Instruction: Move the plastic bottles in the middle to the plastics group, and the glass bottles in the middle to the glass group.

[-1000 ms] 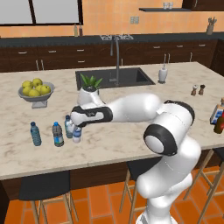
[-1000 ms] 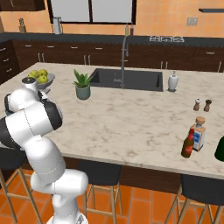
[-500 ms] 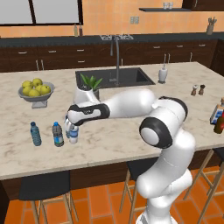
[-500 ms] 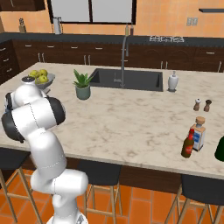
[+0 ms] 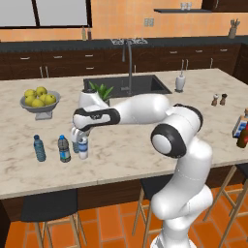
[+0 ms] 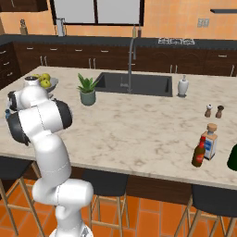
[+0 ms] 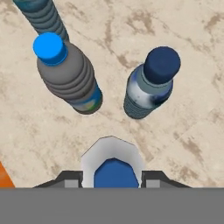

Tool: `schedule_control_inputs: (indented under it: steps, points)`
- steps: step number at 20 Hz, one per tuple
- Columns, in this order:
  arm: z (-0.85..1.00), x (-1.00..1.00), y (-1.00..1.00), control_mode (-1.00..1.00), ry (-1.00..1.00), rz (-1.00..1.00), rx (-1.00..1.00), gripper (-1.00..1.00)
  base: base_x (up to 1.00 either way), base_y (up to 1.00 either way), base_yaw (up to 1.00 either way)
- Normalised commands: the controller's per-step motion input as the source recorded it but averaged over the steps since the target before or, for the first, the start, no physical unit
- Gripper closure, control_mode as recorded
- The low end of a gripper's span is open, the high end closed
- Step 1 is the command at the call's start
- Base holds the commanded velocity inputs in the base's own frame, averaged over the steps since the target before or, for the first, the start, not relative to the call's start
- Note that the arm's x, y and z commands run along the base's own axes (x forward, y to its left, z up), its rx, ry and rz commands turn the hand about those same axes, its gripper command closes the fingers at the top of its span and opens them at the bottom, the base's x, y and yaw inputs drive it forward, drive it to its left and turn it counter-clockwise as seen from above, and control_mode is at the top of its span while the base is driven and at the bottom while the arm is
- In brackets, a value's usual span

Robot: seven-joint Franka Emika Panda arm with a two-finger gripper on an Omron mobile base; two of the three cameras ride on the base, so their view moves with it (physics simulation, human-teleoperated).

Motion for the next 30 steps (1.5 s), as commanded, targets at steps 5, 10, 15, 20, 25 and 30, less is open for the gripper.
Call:
schedule_control_inputs:
  steps: [5,10,15,20,25,30]
  points:
    - [-0.14,0.00,0.06,-1.00,-0.01,0.00,-0.03,1.00,0.00,0.00,0.00]
    - [-0.29,0.08,0.06,-1.00,-0.06,0.00,0.00,1.00,0.00,0.00,0.00]
    - [-0.37,0.03,0.00,-1.00,-0.03,0.00,0.00,1.00,0.00,0.00,0.00]
    - [-0.22,0.00,0.00,-1.00,0.00,0.00,-0.01,1.00,0.00,0.00,0.00]
    - [0.00,0.00,0.00,-1.00,0.00,0.00,0.00,1.00,0.00,0.00,0.00]
    - [0.00,-0.01,-0.01,-1.00,-0.02,-0.01,0.00,-1.00,0.00,0.00,0.00]
